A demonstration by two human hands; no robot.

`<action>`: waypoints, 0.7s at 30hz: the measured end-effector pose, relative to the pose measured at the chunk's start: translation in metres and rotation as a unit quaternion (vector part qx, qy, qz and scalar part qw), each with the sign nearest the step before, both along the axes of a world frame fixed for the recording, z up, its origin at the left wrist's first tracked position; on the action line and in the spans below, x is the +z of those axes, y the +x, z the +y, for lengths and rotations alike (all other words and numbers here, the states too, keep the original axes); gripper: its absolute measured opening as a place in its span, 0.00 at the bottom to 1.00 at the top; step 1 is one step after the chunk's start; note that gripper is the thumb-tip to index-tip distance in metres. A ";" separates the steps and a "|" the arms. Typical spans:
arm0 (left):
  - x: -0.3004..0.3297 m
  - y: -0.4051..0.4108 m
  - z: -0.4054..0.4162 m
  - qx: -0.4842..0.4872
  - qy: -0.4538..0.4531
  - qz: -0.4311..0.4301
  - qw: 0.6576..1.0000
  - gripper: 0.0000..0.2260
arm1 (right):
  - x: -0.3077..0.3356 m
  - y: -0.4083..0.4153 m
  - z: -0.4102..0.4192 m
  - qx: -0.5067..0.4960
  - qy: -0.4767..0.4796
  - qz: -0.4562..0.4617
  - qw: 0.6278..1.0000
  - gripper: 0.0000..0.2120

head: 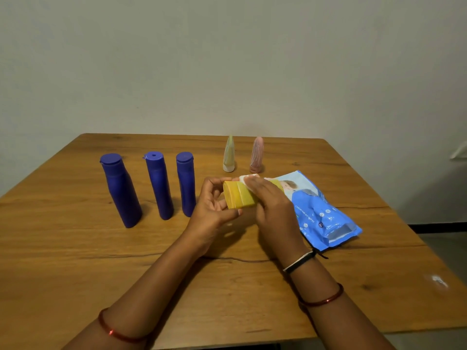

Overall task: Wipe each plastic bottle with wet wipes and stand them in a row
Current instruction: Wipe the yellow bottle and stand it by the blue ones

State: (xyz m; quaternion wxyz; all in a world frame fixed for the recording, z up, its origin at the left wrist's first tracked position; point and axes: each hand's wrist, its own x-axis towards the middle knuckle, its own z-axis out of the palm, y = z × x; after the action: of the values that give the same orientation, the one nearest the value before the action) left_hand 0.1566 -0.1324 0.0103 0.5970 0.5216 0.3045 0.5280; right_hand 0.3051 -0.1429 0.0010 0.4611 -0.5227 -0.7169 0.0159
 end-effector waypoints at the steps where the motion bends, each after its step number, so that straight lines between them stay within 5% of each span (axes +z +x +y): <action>1: 0.000 -0.001 0.000 -0.001 0.000 -0.003 1.000 0.27 | -0.002 0.007 0.005 -0.027 -0.007 0.008 1.000 0.27; 7: 0.000 -0.002 0.001 -0.017 -0.024 -0.043 0.999 0.27 | -0.007 0.027 0.013 -0.126 -0.032 0.017 0.991 0.25; 16: 0.004 -0.001 -0.002 0.014 -0.066 -0.041 0.997 0.27 | 0.005 -0.013 -0.013 0.079 0.010 -0.084 0.993 0.28; 21: 0.005 -0.002 -0.001 0.018 -0.102 -0.079 0.992 0.25 | -0.001 0.005 -0.001 -0.003 0.012 -0.043 0.999 0.28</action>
State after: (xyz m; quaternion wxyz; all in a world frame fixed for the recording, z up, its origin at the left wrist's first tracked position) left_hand 0.1551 -0.1331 0.0149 0.6595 0.4091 0.3182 0.5444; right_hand 0.3103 -0.1435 -0.0004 0.4364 -0.5196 -0.7343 -0.0166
